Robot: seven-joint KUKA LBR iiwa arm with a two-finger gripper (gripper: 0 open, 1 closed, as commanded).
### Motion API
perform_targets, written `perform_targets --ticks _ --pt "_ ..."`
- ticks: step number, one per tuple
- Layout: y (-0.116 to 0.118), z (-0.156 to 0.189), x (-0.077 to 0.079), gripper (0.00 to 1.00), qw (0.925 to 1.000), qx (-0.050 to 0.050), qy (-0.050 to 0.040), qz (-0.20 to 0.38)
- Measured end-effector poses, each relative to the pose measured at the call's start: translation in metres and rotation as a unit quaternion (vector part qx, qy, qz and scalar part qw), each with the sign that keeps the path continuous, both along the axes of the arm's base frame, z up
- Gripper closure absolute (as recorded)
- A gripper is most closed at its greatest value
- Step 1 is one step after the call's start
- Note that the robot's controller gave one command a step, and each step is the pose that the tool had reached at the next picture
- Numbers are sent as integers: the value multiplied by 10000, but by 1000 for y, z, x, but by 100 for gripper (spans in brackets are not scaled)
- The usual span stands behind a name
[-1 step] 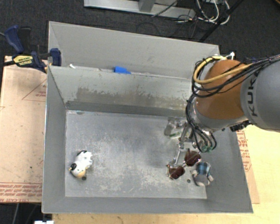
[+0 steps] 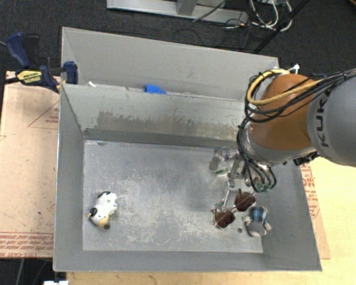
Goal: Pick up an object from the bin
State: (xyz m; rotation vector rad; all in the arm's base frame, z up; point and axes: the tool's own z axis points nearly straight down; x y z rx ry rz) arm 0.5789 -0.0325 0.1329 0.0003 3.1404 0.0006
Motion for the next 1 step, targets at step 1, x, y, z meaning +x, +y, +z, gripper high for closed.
perform_targets --ticks 1 --pt "-33 -38 -22 0 9953 4 -36 971"
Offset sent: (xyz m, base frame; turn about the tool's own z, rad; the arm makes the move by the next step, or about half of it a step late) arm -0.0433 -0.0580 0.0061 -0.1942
